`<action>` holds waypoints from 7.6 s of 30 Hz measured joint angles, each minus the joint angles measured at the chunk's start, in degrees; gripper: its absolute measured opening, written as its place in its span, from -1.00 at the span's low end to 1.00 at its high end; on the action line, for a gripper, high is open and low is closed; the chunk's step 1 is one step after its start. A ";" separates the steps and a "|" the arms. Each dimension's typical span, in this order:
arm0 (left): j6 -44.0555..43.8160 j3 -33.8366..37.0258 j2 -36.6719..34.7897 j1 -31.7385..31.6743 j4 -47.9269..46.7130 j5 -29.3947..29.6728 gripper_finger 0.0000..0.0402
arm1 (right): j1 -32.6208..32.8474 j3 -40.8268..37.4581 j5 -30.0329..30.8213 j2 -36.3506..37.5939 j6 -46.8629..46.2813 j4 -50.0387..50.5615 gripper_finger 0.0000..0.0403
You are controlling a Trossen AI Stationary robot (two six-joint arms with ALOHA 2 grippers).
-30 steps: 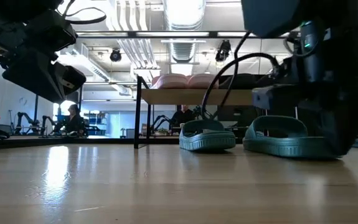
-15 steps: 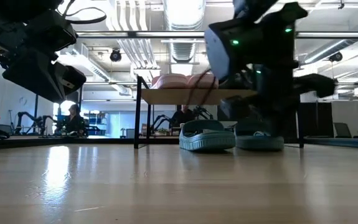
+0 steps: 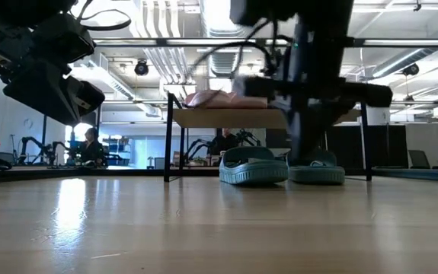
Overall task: Pick and place slides into the shelf
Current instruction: Adjust the green slippers under the shelf
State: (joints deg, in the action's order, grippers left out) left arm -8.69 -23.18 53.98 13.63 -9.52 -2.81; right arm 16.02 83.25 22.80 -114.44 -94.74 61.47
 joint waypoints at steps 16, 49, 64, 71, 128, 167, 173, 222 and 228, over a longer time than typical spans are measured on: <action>1.51 0.00 0.04 0.00 -0.03 0.02 -1.00 | -5.20 0.68 2.99 -6.50 4.60 -12.81 -0.94; 1.53 0.09 0.11 0.00 -0.11 0.02 -1.00 | 0.80 12.30 1.88 -5.54 -3.07 16.02 -0.94; 1.30 0.13 0.11 0.02 -0.04 -0.05 -1.00 | 1.01 -3.18 -2.84 1.27 -21.09 9.07 -0.94; -1.53 0.13 0.13 0.02 -0.07 -0.35 -1.00 | 1.64 -17.66 -1.76 15.48 -27.26 -8.14 -0.94; -12.00 -0.24 4.15 -0.13 0.28 7.63 -1.00 | -8.24 -38.51 6.74 27.17 -6.25 -23.86 -0.94; -11.93 -0.23 4.02 -0.13 0.00 5.52 -1.00 | -16.82 -38.03 19.93 18.63 7.33 -42.59 -0.96; -11.93 -0.23 4.02 -0.13 0.02 5.53 -1.00 | -15.51 -35.09 20.48 18.63 7.55 -38.77 -0.96; -7.39 0.28 4.02 -0.11 0.08 4.46 -1.00 | -9.07 -15.52 8.77 3.75 18.60 -14.46 -0.95; -7.46 0.28 4.02 -0.11 0.10 4.50 -1.00 | -8.00 -15.90 8.38 6.18 15.25 -17.26 -0.96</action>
State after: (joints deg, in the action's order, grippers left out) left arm -16.15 -22.90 58.00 13.52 -9.42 1.69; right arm 8.03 67.35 31.18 -108.26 -79.49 44.21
